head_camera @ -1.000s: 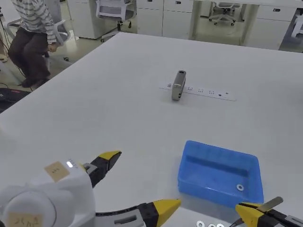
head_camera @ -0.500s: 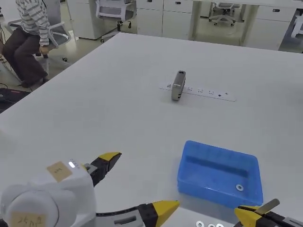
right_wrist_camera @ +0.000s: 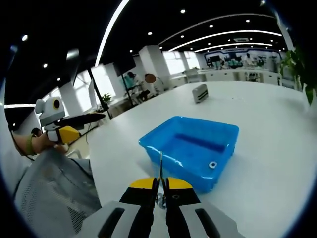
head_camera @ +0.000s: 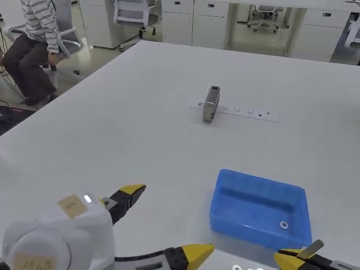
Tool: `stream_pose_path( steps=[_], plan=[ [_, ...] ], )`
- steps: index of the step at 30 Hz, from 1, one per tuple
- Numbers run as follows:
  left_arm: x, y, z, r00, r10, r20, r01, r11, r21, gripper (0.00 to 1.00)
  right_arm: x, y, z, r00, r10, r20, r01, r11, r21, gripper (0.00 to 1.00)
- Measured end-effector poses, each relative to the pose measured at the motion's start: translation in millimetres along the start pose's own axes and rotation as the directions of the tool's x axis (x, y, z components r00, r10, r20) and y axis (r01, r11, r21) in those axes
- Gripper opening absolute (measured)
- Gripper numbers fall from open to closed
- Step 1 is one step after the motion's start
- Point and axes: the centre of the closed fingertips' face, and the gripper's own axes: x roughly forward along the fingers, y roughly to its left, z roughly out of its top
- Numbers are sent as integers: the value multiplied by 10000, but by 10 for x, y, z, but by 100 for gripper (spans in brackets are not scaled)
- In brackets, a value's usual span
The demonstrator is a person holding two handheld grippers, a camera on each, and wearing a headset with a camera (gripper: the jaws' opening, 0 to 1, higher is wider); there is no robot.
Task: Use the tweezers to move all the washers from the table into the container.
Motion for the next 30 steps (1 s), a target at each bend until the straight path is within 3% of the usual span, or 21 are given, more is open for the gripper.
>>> stream_pose_path(
  steps=[6,9,11,19,21,25,30],
  plan=[
    [-6,18,3,10000,88,15,-88,10000,-14,87,40,131,-21,9992,300,-281,-324,9953,-914,5],
    [-6,23,-8,9999,112,-57,-112,9999,55,87,46,162,-49,9980,324,-534,-403,9873,-1535,5],
    [-8,31,-6,9999,136,-43,-136,9999,78,87,47,177,-64,9968,393,-693,-537,9740,-2199,4],
    [-8,30,-26,9998,157,-159,-153,9997,213,86,60,181,-89,9953,329,-909,-584,9537,-2950,3],
    [-8,31,-30,9997,151,-175,-147,9996,229,86,63,175,-87,9955,331,-887,-576,9551,-2905,3],
    [-7,31,-39,9996,155,-227,-149,9996,252,85,46,91,-70,9982,245,-554,-344,9821,-1851,3],
    [-1,28,-61,9992,156,-359,-143,9992,365,85,26,42,-57,9990,217,-403,-262,9933,-1130,3]
  ],
)
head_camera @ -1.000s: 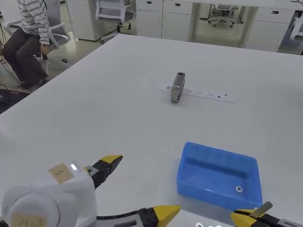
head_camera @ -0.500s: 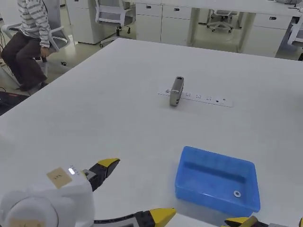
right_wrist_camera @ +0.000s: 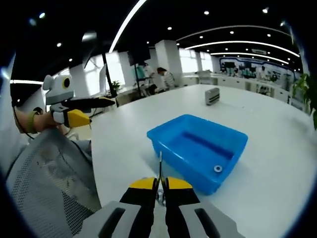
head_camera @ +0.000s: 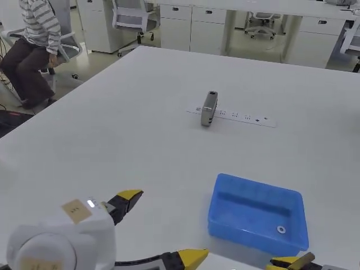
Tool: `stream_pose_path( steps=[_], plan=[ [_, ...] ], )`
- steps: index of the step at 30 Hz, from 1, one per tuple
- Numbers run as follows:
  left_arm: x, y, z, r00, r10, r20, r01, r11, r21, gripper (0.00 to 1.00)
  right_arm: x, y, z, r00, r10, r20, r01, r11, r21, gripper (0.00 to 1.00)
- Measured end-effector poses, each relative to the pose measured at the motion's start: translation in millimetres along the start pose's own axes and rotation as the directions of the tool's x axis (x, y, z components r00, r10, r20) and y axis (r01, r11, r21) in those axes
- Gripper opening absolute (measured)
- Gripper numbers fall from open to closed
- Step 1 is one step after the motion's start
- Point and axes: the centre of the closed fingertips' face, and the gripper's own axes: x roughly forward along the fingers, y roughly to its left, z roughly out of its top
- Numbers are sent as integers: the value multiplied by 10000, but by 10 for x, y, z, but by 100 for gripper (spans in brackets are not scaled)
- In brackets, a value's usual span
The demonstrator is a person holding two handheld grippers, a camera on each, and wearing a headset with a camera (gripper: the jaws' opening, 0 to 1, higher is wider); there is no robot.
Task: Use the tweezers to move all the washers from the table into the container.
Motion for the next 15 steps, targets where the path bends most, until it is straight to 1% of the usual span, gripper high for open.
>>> stream_pose_path(
  steps=[2,3,4,6,7,11,13,15],
  plan=[
    [-3,5,6,10000,12,38,-12,10000,-42,85,5,-17,8,10000,-19,75,17,9996,273,3],
    [-5,8,15,10000,22,90,-22,10000,-68,85,4,-19,13,9999,-67,137,59,9984,556,3],
    [-13,8,28,9999,10,168,-8,9999,-140,86,5,-21,14,9996,-50,282,19,9942,1080,3],
    [-20,-3,79,9989,-62,473,77,9995,-309,87,-6,-47,16,9990,-31,437,-37,9881,1539,3],
    [-21,0,78,9988,-56,476,71,9995,-314,87,-15,-68,21,9987,-73,501,-9,9867,1628,3],
    [-12,-4,60,9992,-67,382,79,9995,-316,87,-69,-128,99,9936,-289,1090,24,9718,2358,3],
    [-8,-11,51,9994,-89,322,98,9996,-257,86,-86,-144,114,9924,-323,1190,13,9678,2516,3],
    [-2,-21,43,9995,-136,288,142,9996,-237,86,-95,-149,131,9914,-373,1251,48,9681,2504,3]
  ],
)
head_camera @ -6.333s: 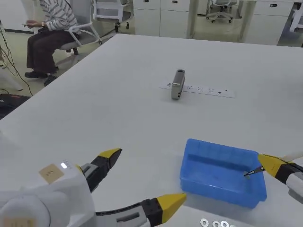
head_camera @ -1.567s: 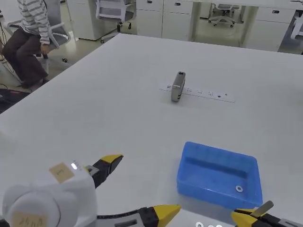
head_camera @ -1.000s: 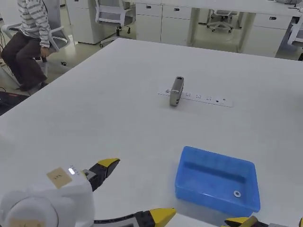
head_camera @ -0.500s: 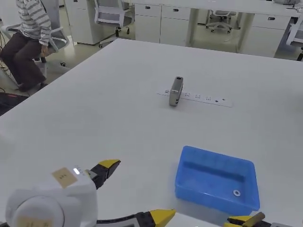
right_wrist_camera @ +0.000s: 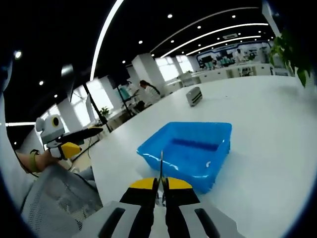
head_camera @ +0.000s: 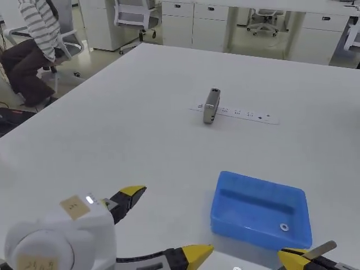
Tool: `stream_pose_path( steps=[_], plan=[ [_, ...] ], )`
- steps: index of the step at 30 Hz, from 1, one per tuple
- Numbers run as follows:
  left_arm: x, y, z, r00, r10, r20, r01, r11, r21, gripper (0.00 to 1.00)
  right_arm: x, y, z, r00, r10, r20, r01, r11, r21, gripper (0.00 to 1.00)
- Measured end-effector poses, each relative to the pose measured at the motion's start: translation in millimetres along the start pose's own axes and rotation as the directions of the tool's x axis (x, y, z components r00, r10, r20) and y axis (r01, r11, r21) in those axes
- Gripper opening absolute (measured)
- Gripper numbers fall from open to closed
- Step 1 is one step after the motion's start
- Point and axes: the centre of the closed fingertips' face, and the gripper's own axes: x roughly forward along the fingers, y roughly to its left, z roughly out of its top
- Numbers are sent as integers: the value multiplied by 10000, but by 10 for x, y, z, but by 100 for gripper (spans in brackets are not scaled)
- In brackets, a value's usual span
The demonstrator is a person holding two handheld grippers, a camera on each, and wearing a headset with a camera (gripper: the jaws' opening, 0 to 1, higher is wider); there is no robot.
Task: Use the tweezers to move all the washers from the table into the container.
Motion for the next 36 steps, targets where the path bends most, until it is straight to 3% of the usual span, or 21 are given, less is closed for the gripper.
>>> stream_pose_path(
  steps=[10,14,23,27,30,36],
  plan=[
    [6,-21,-16,9999,-94,-125,94,10000,19,86,-51,169,158,9993,347,142,-323,9891,-1439,3],
    [5,-29,-11,9999,-142,-96,142,9999,-10,86,-114,220,281,9985,549,-36,-542,9717,-2299,3],
    [10,-49,-8,9997,-229,-105,230,9997,52,85,-94,300,564,9958,919,-45,-886,9436,-3191,3],
    [11,-43,-7,9998,-191,-101,191,9998,39,86,-63,207,620,9969,768,-177,-782,9330,-3513,3],
    [18,-52,-3,9997,-244,-72,243,9997,-76,88,-35,122,675,9980,593,-218,-631,9336,-3527,3],
    [10,-29,20,9999,-138,64,138,9998,-128,88,52,-40,795,9995,328,-30,-321,9504,-3095,3]
  ],
)
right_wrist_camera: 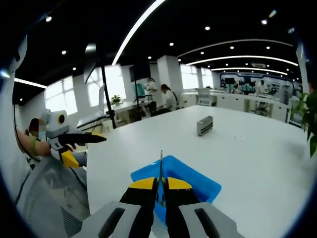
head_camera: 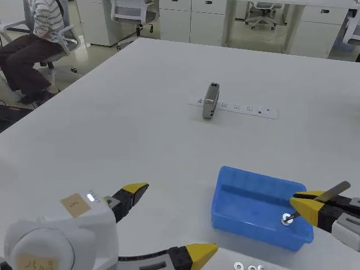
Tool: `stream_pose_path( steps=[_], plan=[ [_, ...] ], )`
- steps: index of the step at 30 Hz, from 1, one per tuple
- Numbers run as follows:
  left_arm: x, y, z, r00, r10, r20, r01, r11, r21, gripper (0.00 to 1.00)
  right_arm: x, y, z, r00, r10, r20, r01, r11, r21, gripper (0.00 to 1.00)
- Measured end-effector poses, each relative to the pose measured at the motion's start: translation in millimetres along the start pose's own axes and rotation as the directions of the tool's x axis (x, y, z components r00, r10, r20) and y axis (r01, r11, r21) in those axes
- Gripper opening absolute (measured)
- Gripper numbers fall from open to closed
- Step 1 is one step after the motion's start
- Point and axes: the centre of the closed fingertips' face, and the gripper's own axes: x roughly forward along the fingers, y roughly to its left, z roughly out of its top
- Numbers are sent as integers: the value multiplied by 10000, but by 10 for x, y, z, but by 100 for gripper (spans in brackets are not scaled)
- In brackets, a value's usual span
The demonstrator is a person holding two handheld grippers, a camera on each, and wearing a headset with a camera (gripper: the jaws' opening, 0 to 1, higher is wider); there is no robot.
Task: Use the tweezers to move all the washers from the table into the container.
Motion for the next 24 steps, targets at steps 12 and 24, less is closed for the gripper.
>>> stream_pose_path(
  steps=[12,24],
  plan=[
    [-2,-3,6,10000,-15,34,15,10000,15,88,206,-188,-108,9981,-112,-598,140,9988,475,3],
    [-4,-5,0,10000,-25,16,25,10000,30,87,410,-415,-264,9943,-132,-1054,278,9901,1379,3]
  ],
)
